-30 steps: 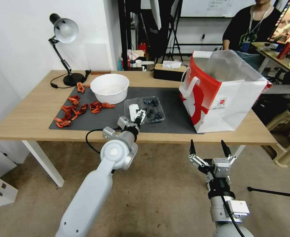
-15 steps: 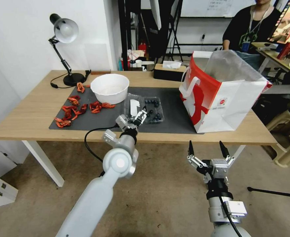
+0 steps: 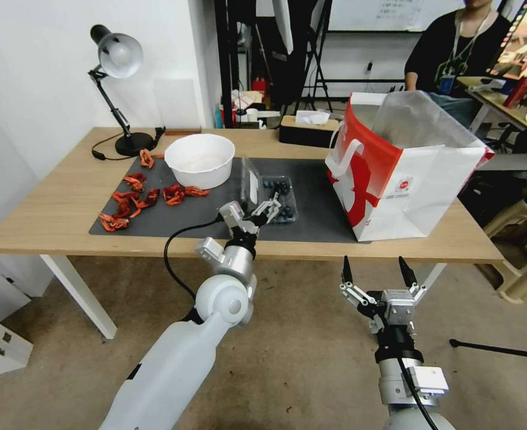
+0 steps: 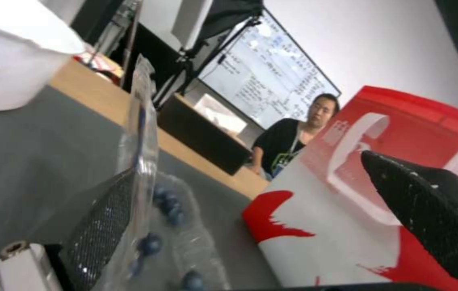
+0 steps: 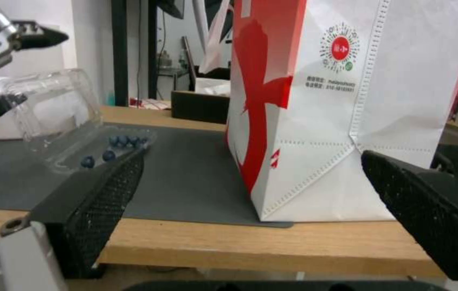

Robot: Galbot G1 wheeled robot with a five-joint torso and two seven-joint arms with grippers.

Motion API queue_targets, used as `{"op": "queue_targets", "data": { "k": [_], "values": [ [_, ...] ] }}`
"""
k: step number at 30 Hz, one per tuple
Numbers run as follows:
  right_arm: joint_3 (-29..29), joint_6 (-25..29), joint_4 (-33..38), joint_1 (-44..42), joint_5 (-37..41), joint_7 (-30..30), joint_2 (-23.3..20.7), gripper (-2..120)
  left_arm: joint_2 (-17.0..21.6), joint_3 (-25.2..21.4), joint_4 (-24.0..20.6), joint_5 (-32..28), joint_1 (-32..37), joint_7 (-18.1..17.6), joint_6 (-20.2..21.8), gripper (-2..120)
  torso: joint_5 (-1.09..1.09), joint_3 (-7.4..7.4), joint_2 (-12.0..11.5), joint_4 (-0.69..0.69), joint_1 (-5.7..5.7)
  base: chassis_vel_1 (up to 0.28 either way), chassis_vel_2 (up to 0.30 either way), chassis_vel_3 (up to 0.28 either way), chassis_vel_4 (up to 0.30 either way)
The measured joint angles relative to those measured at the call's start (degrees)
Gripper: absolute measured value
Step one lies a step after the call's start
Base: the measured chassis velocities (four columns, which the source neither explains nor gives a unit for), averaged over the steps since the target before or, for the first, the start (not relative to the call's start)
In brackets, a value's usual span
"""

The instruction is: Close the takeout container lid, then place the container into the takeout bag.

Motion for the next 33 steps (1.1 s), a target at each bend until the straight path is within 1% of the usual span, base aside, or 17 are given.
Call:
{"op": "queue_targets", "data": {
  "k": [5, 7, 13, 16, 17, 18, 19, 20, 21, 22, 24, 25, 26, 28, 29, 30, 33],
  "values": [
    [0.21, 0.00, -0.21, -0.05, 0.00, 0.00, 0.06, 100, 0.05, 1.00, 0.26, -2.13, -1.41, 0.75, -0.07, 100, 0.00, 0.00, 0.00, 0.00, 0.00, 0.000, 0.000, 0.000, 0.000],
    [0.36, 0.00, -0.39, -0.10, -0.02, 0.03, 0.09, 100, -0.21, 1.69, 0.40, -4.09, -2.32, 1.01, -0.08, 100, 0.00, 0.00, 0.00, 0.00, 0.00, 0.000, 0.000, 0.000, 0.000],
    [0.58, 0.00, -0.65, -0.10, -0.09, 0.13, 0.18, 100, -1.08, 2.61, 0.48, -9.17, -3.58, 0.87, 0.08, 100, 0.00, 0.00, 0.00, 0.00, 0.00, 0.000, 0.000, 0.000, 0.000],
    [0.58, 0.00, -0.69, -0.11, -0.12, 0.14, 0.19, 100, -1.21, 2.69, 0.49, -10.58, -3.82, 0.59, 0.18, 100, 0.00, 0.00, 0.00, 0.00, 0.00, 0.000, 0.000, 0.000, 0.000],
    [0.58, 0.01, -0.75, -0.12, -0.14, 0.16, 0.21, 100, -1.39, 2.74, 0.49, -12.87, -4.19, -0.12, 0.38, 100, 0.00, 0.00, 0.00, 0.00, 0.00, 0.000, 0.000, 0.000, 0.000],
    [0.58, 0.01, -0.75, -0.12, -0.14, 0.16, 0.21, 100, -1.39, 2.74, 0.49, -12.87, -4.19, -0.12, 0.38, 100, 0.00, 0.00, 0.00, 0.00, 0.00, 0.000, 0.000, 0.000, 0.000],
    [0.58, 0.02, -0.89, -0.12, -0.18, 0.18, 0.28, 100, -1.71, 2.63, 0.42, -16.67, -4.80, -1.54, 0.94, 100, 0.00, 0.00, 0.00, 0.00, 0.00, 0.000, 0.000, 0.000, 0.000],
    [0.56, 0.03, -0.93, -0.12, -0.20, 0.20, 0.31, 100, -1.98, 2.36, 0.33, -19.13, -5.15, -2.54, 1.27, 100, 0.00, 0.01, 0.00, 0.00, 0.00, 0.000, 0.000, 0.000, 0.000],
    [0.52, 0.05, -0.94, -0.11, -0.26, 0.22, 0.34, 100, -2.77, 1.25, 0.16, -25.22, -6.05, -5.48, 1.99, 100, 0.00, 0.00, 0.00, 0.00, 0.00, 0.000, 0.000, 0.000, 0.000],
    [0.52, 0.05, -0.94, -0.11, -0.26, 0.22, 0.34, 100, -2.77, 1.25, 0.16, -25.22, -6.05, -5.48, 1.99, 100, 0.00, 0.00, 0.00, 0.00, 0.00, 0.000, 0.000, 0.000, 0.000],
    [0.51, 0.06, -0.94, -0.10, -0.27, 0.23, 0.33, 100, -3.19, 0.47, 0.50, -28.28, -6.69, -7.21, 2.39, 97, 0.00, 0.00, 0.00, 0.00, 0.00, 0.000, 0.000, 0.000, 0.000],
    [0.51, 0.06, -0.94, -0.11, -0.29, 0.24, 0.30, 100, -3.32, 0.06, 1.13, -29.62, -7.09, -8.22, 2.56, 93, -0.01, 0.00, 0.00, 0.00, 0.00, 0.000, 0.000, 0.000, 0.000],
    [0.51, 0.06, -0.94, -0.11, -0.29, 0.24, 0.30, 100, -3.32, 0.06, 1.13, -29.62, -7.09, -8.22, 2.56, 93, -0.01, 0.00, 0.00, 0.00, 0.00, 0.000, 0.000, 0.000, 0.000],
    [0.51, 0.07, -0.93, -0.12, -0.31, 0.25, 0.28, 100, -3.34, -0.11, 1.61, -30.16, -7.21, -8.75, 2.67, 87, 0.00, 0.01, 0.00, 0.00, 0.00, 0.000, 0.000, 0.000, 0.000],
    [0.50, 0.09, -0.93, -0.13, -0.34, 0.26, 0.28, 100, -3.36, -0.17, 1.90, -30.78, -7.22, -9.30, 2.77, 81, -0.01, 0.00, -0.01, 0.00, 0.00, 0.000, 0.000, 0.000, 0.000],
    [0.50, 0.09, -0.93, -0.13, -0.34, 0.26, 0.28, 100, -3.36, -0.17, 1.90, -30.78, -7.22, -9.30, 2.77, 81, -0.01, 0.00, -0.01, 0.00, 0.00, 0.000, 0.000, 0.000, 0.000],
    [0.32, 0.15, -1.00, -0.14, -0.48, 0.28, 0.28, 100, -3.80, -0.19, 1.99, -31.80, -7.12, -9.81, 2.75, 66, 0.00, 0.00, -0.01, 0.00, 0.00, 0.000, 0.000, 0.000, 0.000]
  ]
}}
